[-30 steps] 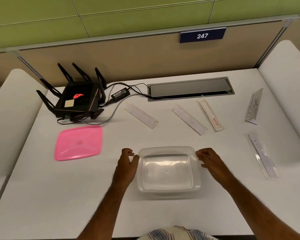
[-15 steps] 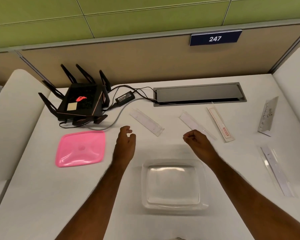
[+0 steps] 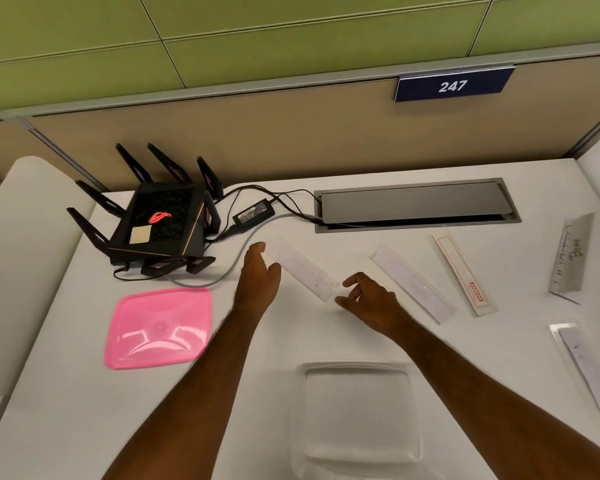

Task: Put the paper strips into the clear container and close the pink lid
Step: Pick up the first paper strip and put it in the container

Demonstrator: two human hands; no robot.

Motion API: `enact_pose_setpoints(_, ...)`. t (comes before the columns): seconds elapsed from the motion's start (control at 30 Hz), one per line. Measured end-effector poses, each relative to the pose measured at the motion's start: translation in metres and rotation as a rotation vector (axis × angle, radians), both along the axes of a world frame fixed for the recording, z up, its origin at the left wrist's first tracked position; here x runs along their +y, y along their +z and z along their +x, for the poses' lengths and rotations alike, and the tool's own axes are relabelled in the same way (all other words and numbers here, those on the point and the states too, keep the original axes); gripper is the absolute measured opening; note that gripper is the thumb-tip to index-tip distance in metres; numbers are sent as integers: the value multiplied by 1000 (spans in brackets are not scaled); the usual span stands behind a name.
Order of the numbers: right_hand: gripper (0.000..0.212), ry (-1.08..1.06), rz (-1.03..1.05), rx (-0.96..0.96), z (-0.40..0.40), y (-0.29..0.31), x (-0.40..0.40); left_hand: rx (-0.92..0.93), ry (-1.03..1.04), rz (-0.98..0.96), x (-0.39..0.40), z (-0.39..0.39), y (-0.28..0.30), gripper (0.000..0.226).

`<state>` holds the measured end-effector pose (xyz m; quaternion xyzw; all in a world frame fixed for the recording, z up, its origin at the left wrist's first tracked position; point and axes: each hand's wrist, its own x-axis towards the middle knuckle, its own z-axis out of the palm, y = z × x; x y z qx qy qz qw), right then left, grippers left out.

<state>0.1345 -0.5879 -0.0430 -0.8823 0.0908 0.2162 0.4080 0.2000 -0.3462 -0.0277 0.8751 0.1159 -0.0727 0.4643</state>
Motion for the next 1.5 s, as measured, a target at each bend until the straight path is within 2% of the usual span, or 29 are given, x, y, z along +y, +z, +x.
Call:
enact_pose_setpoints(0.17,32,48,-19,16,7,1,15,3,11,72,2,15,-9,60)
enact_pose_setpoints(0.33,32,77,-56,43,20,-4,23,93,-3,170,2,39,-25,72)
enact_pose_setpoints(0.47,29,80,-49,60,24,-5,27,113,-1,166,-1,46,-33,66)
enact_pose_setpoints(0.73,11,96,60,67,26,-12,29,97,12,127,-2,46,-36,61)
enact_pose_setpoints(0.9,7,108,57,13,23,-10,27,116,5,106,-2,44,-30,61)
enact_pose_setpoints(1.03,22,64,81,-30,20,-2,25,93,-6,98,-3,39,-20,62)
enact_pose_setpoints(1.17,25,41,119,-87,14,6,19,35,-16,127,-6,27,-3,64)
enact_pose_setpoints(1.37,13,19,143,-191,-2,22,14,-33,-57,154,-7,3,21,64)
enact_pose_setpoints(1.5,16,16,160,-243,-17,38,10,-62,-98,244,-10,-15,36,67)
